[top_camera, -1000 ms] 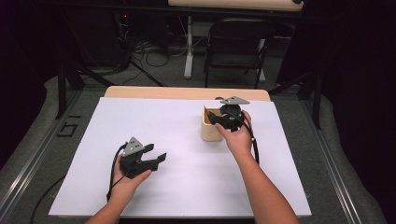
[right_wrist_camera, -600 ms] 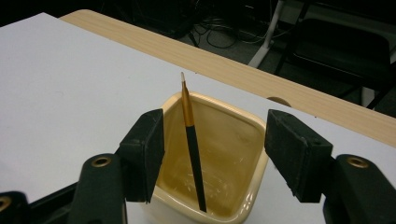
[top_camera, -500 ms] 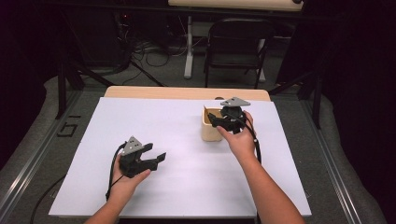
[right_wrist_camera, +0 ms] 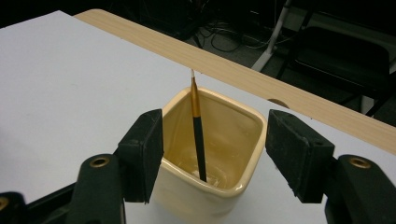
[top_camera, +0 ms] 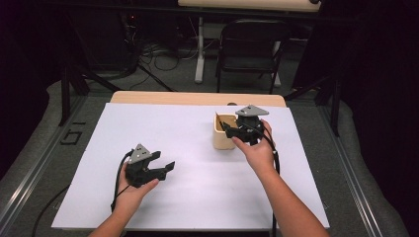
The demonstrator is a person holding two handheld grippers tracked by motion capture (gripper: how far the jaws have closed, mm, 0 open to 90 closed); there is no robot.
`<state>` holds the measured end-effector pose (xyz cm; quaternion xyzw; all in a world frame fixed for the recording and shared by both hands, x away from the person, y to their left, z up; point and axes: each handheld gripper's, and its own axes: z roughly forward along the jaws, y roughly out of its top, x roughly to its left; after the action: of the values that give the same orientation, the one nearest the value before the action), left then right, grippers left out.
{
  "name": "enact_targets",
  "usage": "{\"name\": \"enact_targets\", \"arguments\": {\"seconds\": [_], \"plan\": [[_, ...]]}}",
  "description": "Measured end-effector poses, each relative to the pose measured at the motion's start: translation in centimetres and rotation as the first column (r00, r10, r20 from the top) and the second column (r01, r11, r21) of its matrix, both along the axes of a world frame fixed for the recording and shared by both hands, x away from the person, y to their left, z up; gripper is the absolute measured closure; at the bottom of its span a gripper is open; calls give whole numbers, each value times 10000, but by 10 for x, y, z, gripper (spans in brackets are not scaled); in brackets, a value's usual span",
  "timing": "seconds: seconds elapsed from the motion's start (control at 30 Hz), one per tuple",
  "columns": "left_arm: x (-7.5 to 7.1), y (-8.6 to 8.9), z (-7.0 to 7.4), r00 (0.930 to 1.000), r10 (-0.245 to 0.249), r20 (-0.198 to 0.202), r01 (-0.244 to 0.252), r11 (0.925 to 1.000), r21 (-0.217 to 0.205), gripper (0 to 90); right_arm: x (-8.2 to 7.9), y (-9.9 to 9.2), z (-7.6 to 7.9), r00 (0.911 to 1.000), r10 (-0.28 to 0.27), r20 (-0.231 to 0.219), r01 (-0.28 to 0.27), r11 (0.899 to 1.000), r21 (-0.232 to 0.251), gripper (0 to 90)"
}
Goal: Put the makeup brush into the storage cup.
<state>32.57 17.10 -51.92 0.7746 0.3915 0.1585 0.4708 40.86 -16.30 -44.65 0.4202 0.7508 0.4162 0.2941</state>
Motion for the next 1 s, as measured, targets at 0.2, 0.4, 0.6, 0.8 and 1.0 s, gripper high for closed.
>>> {"name": "enact_targets", "arguments": {"seconds": [0.2, 0.4, 0.6, 0.8, 1.0], "plan": [[0, 1, 1, 10000, -45, 32, 45, 10000, 17, 305, -7, -1, 2, 9994, 300, -177, -298, 9995, 112, 371], [-1, 1, 3, 10000, -91, 12, 91, 9999, 58, 306, -14, -4, 4, 9973, 625, -387, -611, 9975, 347, 371], [-1, 0, 5, 9999, -128, 66, 128, 9999, 15, 307, -23, -8, 4, 9929, 1096, -467, -1089, 9939, 178, 372], [-1, -1, 7, 9998, -186, 112, 186, 9998, 42, 308, -33, -12, 4, 9880, 1473, -462, -1472, 9891, 57, 375], [-2, -1, 9, 9994, -325, 80, 325, 9995, 66, 310, -40, -15, 5, 9835, 1745, -481, -1742, 9847, 97, 375]]}}
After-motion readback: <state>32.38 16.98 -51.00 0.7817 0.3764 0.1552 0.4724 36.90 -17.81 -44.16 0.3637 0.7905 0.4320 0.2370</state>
